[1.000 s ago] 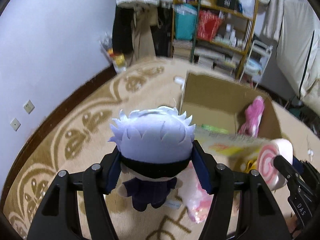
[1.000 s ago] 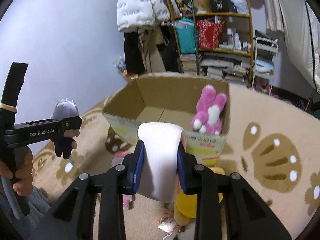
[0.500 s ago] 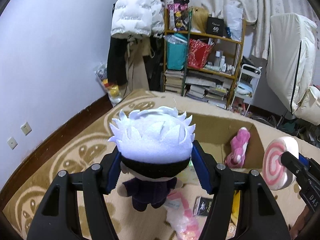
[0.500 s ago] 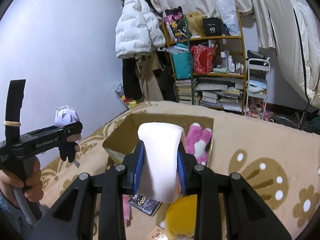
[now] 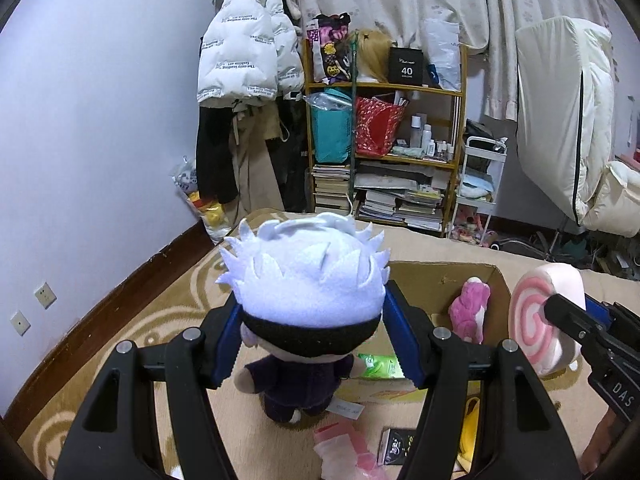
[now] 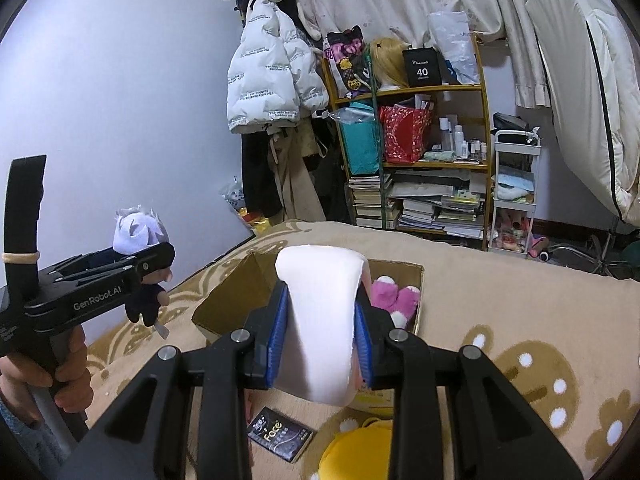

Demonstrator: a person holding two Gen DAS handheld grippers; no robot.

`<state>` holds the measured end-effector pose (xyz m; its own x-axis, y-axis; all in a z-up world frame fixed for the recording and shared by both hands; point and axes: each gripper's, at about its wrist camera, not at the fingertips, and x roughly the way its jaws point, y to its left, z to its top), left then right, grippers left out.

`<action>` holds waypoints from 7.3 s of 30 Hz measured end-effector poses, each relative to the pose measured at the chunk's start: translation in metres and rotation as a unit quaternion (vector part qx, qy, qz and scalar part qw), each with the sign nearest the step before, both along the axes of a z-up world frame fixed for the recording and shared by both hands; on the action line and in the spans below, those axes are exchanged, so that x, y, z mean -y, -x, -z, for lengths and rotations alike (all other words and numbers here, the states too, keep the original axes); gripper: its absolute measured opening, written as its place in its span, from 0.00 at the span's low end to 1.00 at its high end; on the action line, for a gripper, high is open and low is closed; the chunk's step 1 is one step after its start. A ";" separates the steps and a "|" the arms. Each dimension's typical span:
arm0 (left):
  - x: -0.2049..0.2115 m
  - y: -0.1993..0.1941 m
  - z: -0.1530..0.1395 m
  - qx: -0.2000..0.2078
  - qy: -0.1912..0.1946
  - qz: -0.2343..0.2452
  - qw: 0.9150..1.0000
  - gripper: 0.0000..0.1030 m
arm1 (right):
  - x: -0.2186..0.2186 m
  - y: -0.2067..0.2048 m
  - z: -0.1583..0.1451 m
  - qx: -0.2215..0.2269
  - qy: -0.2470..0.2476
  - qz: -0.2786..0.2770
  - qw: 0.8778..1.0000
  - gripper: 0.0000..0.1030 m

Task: Organize soft objects
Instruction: 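Carry the doll over the box while the right tool carries the roll cake plush there, then open the left tool to drop the doll while the right tool releases the roll cake into the box, then lower the left tool to the pink wrapped bottle while the right tool approaches the white fluffy keychain, then grasp the pink wrapped bottle with the left tool while the right tool grasps the white fluffy keychain, then carry the bottle over the box while the right tool carries the fluffy keychain there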

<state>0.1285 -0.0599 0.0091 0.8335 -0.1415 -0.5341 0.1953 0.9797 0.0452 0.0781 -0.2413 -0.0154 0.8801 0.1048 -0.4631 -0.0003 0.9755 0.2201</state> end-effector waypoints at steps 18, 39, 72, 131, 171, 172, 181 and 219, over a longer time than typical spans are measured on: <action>0.022 -0.036 0.018 -0.038 0.009 0.014 0.999 0.62 | 0.013 -0.045 0.015 -0.010 -0.018 0.010 1.000 0.31; 0.039 -0.052 0.051 -0.092 0.003 0.032 0.995 0.63 | 0.027 -0.062 0.054 -0.047 -0.043 0.004 0.998 0.34; 0.035 -0.049 0.062 -0.141 -0.042 0.013 0.989 0.87 | 0.039 -0.051 0.053 -0.052 -0.081 0.024 0.995 0.83; 0.010 0.015 0.128 -0.377 -0.095 -0.013 0.921 0.94 | 0.020 0.032 0.109 -0.334 -0.065 0.055 0.939 0.97; 0.017 -0.013 0.203 -0.458 -0.109 -0.004 0.882 0.83 | 0.003 0.035 0.174 -0.473 -0.080 0.033 0.877 0.58; 0.017 -0.013 0.203 -0.458 -0.108 -0.003 0.882 0.80 | 0.002 0.035 0.175 -0.475 -0.080 0.031 0.876 0.56; 0.027 -0.002 0.201 -0.450 -0.089 0.027 0.888 0.52 | -0.017 0.034 0.173 -0.465 -0.070 0.003 0.882 0.35; -0.013 0.043 0.075 -0.279 -0.022 0.025 0.960 0.21 | -0.009 0.057 0.048 -0.167 -0.037 0.005 0.985 0.34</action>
<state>0.0858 -0.0466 -0.0659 0.4080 -0.1418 -0.9019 0.2481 0.9679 -0.0400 0.0207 -0.2321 -0.0634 0.6806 0.1424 -0.7187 0.0933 0.9561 0.2778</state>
